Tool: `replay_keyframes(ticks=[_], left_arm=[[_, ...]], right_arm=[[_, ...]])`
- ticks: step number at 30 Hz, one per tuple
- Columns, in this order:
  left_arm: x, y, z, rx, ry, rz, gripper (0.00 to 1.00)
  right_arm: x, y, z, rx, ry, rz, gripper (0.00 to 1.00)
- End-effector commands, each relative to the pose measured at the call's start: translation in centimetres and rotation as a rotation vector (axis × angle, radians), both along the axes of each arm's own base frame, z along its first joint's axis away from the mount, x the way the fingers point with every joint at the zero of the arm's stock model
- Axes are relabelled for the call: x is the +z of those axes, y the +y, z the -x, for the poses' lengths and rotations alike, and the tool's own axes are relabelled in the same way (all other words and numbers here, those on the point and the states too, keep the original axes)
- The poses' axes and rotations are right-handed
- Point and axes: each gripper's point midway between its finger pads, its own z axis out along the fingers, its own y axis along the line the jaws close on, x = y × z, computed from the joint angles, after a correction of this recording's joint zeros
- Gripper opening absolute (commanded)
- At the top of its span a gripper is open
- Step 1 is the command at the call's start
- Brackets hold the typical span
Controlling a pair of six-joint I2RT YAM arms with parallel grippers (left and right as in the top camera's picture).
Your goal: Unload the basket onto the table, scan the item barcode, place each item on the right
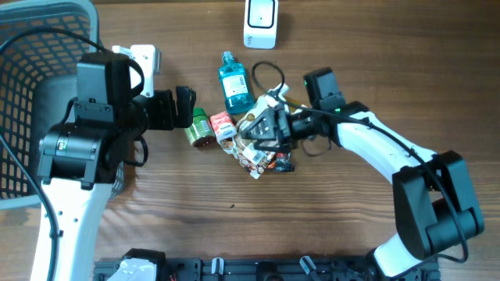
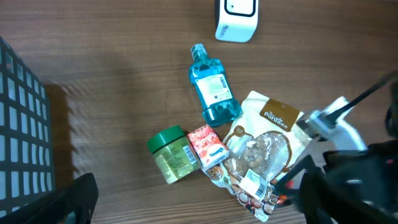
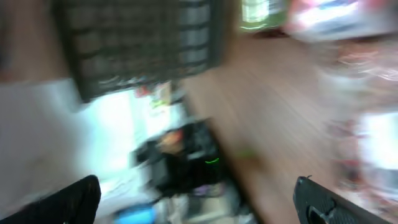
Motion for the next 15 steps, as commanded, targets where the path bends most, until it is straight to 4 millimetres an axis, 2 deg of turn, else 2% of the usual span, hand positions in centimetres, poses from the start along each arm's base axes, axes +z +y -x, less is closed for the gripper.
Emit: replay_keyframes(ticks=[1, 5, 7, 10, 12, 15], left_arm=[[0.0, 0.3, -0.1, 0.012, -0.001, -0.003, 1.0], [0.0, 0.3, -0.1, 0.012, -0.001, -0.003, 1.0], [0.0, 0.3, -0.1, 0.012, -0.001, -0.003, 1.0], [0.0, 0.3, -0.1, 0.012, -0.001, -0.003, 1.0], [0.0, 0.3, -0.1, 0.012, -0.001, -0.003, 1.0], [0.1, 0.1, -0.2, 0.009, -0.008, 0.005, 1.0]], right_arm=[[-4.7, -2.2, -2.4, -0.059, -0.196, 0.401, 1.0], [-4.2, -4.0, -3.9, -0.093, -0.262, 0.649, 1.0], [-3.0, -4.8, -5.3, -0.158, -0.274, 0.716, 1.0], [-2.4, -5.6, -6.9, -0.251, -0.28, 0.767, 1.0], [-2.6, -6.5, -7.3, -0.263, -0.308, 0.817, 1.0], [-2.8, -7.0, -7.0, -0.175, -0.373, 0.848, 1.0]])
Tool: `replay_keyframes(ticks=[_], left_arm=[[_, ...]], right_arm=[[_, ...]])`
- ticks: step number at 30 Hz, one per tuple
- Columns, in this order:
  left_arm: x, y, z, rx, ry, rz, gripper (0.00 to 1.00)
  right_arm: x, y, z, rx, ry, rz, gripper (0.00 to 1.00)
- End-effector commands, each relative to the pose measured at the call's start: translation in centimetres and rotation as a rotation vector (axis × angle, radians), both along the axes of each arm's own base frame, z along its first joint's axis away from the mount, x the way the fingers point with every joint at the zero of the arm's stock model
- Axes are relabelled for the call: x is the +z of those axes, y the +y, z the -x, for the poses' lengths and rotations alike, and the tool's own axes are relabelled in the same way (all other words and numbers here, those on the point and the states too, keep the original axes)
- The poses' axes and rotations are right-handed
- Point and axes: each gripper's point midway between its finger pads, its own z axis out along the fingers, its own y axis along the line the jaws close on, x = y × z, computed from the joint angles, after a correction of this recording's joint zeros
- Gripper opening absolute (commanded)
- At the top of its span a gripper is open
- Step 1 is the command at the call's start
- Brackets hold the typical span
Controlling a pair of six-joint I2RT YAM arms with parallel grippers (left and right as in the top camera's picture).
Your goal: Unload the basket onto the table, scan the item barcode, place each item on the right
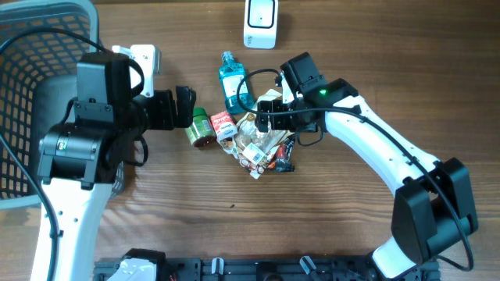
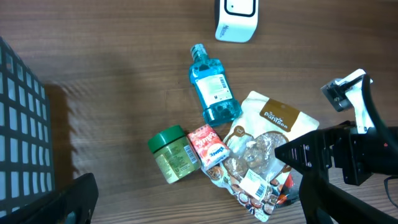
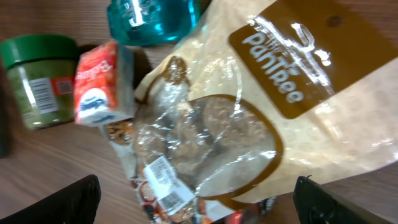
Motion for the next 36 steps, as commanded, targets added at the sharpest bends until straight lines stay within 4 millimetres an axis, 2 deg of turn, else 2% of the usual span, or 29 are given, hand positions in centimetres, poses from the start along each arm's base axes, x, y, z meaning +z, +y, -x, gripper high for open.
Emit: replay_keyframes(ticks=[1, 3, 5, 8, 11, 13, 14, 16, 19, 21, 23, 25, 27, 28, 29, 31, 33, 36], left_arm=[[0.1, 0.1, -0.2, 0.008, -0.006, 0.005, 1.0], [0.5, 0.1, -0.7, 0.012, -0.031, 0.009, 1.0], [0.3, -1.0, -0.4, -0.029, -0.007, 0.061, 1.0], [-0.4, -1.6, -0.4, -0.047, 0.026, 0.081, 1.0], [-3.4, -1.0, -0.3, -0.023, 0.145, 0.026, 1.0], [-5.4, 0.2, -1.6, 0.158, 0.224, 0.06, 1.0], [-6.1, 0.4, -2.3, 0.173, 0.24, 0.064, 1.0], [-7.5, 0.9, -3.4, 0.207, 0.272, 0.071, 1.0], [-7.7, 1.4, -4.2, 0.227, 0.261, 0.078, 1.0], [-6.2, 1.3, -4.8, 0.22, 0.205, 0.092, 1.0], [-3.0, 1.2, -5.3, 0.218, 0.133, 0.109, 1.0], [3.0, 1.7, -5.6, 0.235, 0.013, 0.114, 1.0], [6.8, 2.8, -5.5, 0.275, -0.072, 0.09, 1.0], [9.7, 4.1, -5.0, 0.317, -0.137, 0.065, 1.0], [11.8, 5.1, -4.4, 0.344, -0.182, 0.039, 1.0], [14.4, 7.4, -3.1, 0.41, -0.234, 0.004, 1.0], [16.4, 10.3, -1.4, 0.499, -0.264, -0.007, 1.0], [17.1, 13.1, 0.4, 0.587, -0.269, -0.001, 1.0]], right_arm=[[-0.3, -1.8, -0.7, 0.025, -0.043, 0.105, 1.0], [-0.3, -2.2, -0.6, 0.013, -0.014, 0.079, 1.0], [0.2, -2.1, -0.7, 0.003, 0.028, -0.021, 1.0], [0.4, -3.8, -1.6, -0.076, 0.054, -0.06, 1.0], [0.1, -6.0, -1.5, -0.14, 0.099, -0.04, 1.0], [-0.4, -7.7, -1.3, -0.209, 0.12, 0.032, 1.0], [-0.3, -8.2, -1.2, -0.249, 0.135, 0.054, 1.0], [0.7, -7.4, -1.1, -0.322, 0.177, 0.012, 1.0], [2.7, -5.7, -1.9, -0.352, 0.157, -0.024, 1.0], [4.8, -3.6, -3.1, -0.329, 0.099, -0.063, 1.0], [6.0, -1.7, -3.8, -0.347, 0.071, -0.109, 1.0], [5.7, -0.5, -4.2, -0.388, 0.085, -0.13, 1.0], [5.1, 0.4, -4.4, -0.382, 0.091, -0.135, 0.99], [4.3, 1.2, -4.5, -0.385, 0.109, -0.132, 1.0], [3.7, 1.8, -4.7, -0.394, 0.126, -0.13, 0.99], [2.9, 3.0, -5.2, -0.398, 0.156, -0.136, 0.99], [2.2, 5.7, -5.7, -0.374, 0.203, -0.175, 0.99], [1.5, 7.8, -5.5, -0.427, 0.26, -0.155, 0.95]])
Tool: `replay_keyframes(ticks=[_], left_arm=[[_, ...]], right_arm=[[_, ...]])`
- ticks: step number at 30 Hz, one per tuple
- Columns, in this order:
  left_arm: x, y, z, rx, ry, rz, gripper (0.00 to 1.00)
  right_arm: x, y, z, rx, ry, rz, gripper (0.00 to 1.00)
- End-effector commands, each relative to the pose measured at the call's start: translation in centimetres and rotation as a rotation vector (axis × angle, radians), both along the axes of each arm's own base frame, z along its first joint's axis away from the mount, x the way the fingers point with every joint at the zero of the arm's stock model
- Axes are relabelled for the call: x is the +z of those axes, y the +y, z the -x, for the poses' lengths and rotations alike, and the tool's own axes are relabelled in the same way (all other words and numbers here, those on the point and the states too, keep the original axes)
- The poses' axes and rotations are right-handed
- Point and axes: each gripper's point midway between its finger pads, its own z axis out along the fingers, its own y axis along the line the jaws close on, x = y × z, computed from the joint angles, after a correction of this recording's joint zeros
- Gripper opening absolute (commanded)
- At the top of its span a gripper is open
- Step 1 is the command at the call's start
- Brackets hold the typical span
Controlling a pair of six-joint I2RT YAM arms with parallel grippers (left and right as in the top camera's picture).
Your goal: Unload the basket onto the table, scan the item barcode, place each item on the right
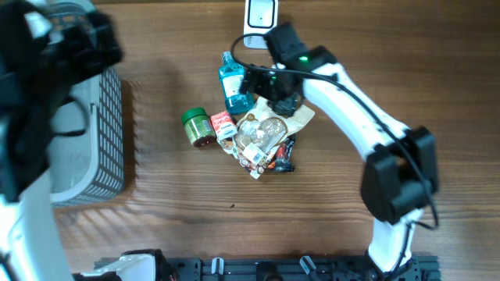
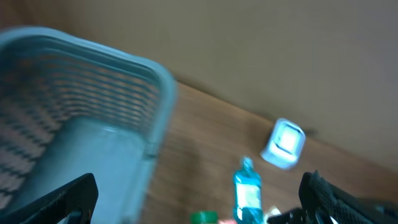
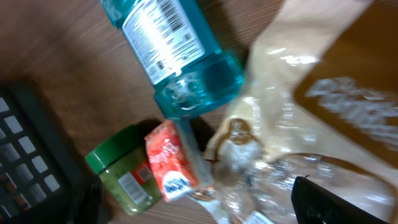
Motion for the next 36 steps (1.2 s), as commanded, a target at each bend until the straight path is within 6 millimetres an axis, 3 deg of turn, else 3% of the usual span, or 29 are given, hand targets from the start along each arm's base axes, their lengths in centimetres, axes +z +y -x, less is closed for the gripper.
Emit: replay_keyframes(ticks=[1, 8, 11, 13, 19, 24, 33, 36], left_arm=[[0.6, 3.3, 1.8, 0.106, -0.004, -0.004, 1.0], [0.1, 3.9, 2.0, 0.124, 0.019, 0.001, 1.0], [-0.2, 3.9, 2.2, 0.124, 0.03, 0.002, 1.0], [-0.3, 3.9, 2.3, 0.124, 0.037, 0.002, 1.0], [-0.7, 3.8, 2.5, 0.125, 0.056, 0.005, 1.0], [-0.7, 3.8, 2.5, 0.125, 0.056, 0.005, 1.0], [-0.7, 3.8, 2.5, 0.125, 0.056, 0.005, 1.0], [-0.8, 3.8, 2.6, 0.125, 0.062, 0.006, 1.0]], right_arm=[[0.3, 2.6, 0.6, -0.093, 0.075, -0.017, 0.95], [-1.0, 4.7, 3.5, -0.169, 0.163, 0.027, 0.91], [-3.0, 5.6, 4.6, -0.207, 0.223, 0.051, 0.9], [-4.1, 6.3, 5.3, -0.255, 0.276, 0.051, 0.84], [-6.2, 6.3, 5.2, -0.449, 0.349, 0.065, 0.83], [-7.0, 6.4, 4.4, -0.504, 0.324, 0.06, 0.78], [-9.3, 8.1, 5.5, -0.525, 0.318, 0.089, 0.78], [-10.4, 7.7, 5.3, -0.537, 0.296, 0.125, 0.78]])
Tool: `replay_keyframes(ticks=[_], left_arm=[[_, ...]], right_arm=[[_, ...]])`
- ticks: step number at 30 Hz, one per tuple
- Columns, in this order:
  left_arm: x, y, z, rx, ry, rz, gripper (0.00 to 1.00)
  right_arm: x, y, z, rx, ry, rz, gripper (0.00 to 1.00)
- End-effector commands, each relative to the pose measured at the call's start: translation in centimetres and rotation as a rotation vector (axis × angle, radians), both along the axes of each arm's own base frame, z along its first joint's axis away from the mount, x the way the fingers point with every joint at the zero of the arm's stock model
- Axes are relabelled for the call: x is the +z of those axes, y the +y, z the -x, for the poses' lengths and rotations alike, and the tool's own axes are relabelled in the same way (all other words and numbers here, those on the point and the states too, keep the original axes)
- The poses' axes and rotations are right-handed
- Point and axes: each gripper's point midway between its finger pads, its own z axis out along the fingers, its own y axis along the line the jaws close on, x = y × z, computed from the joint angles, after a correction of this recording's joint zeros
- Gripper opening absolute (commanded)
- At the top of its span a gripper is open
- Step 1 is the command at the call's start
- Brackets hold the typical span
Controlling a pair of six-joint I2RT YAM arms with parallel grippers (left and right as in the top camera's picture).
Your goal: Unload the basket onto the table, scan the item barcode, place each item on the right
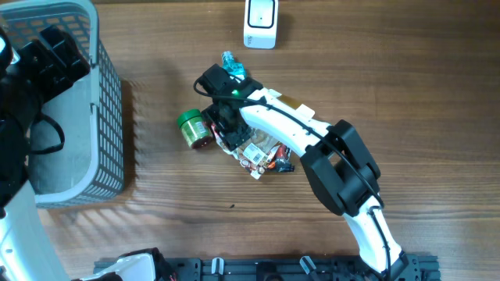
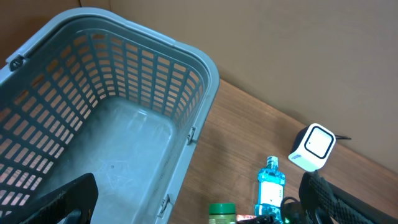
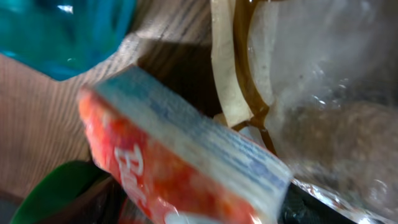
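A small red carton (image 3: 180, 168) fills the right wrist view, tilted, with a dark finger showing at each bottom corner. My right gripper (image 1: 223, 117) is low on the pile and hides the carton from overhead. It looks open around the carton, and I cannot see any contact. The white scanner (image 1: 260, 23) stands at the far edge. A blue bottle (image 1: 232, 66), a green jar (image 1: 190, 129) and a clear snack bag (image 1: 262, 152) lie around the carton. My left gripper (image 2: 199, 214) is open, high above the basket.
A grey-blue basket (image 1: 105, 101) takes up the left side, with the left arm over it. The right arm reaches across the table from the front right. Bare wood lies in front of the pile.
My right gripper was over the blue bottle and bag. It is now lower and further left, close on the red carton beside the green jar. The left wrist view has steadied over the basket.
My left gripper first hung beside the green jar while the right one was at the snack bag. The right gripper then faced down over the bag. Later the left arm was up over the basket and the right gripper over the bottle. Now it is at the carton.
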Motion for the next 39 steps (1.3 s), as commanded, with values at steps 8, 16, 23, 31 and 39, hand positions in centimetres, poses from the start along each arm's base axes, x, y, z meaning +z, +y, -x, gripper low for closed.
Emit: replay_keyframes(ticks=[8, 16, 23, 31, 39], left_arm=[[0.0, 0.0, 0.1, -0.006, 0.002, 0.003, 1.0], [0.0, 0.0, 0.1, -0.006, 0.006, 0.004, 1.0], [-0.1, 0.0, 0.2, -0.006, 0.009, 0.004, 1.0], [-0.3, 0.0, 0.1, -0.006, 0.017, 0.006, 1.0], [-2.0, 0.0, -0.1, -0.006, 0.092, 0.02, 1.0]], right_arm=[[-2.6, -2.3, -1.4, -0.076, -0.063, 0.138, 0.5], [-2.6, -3.3, -1.3, 0.018, -0.065, 0.169, 0.31], [-1.3, -6.4, -1.0, 0.133, 0.007, 0.165, 0.17], [8.8, -8.6, -0.6, 0.435, -0.123, 0.004, 0.26], [12.3, -12.7, 4.7, 0.79, -0.055, -0.008, 0.29]])
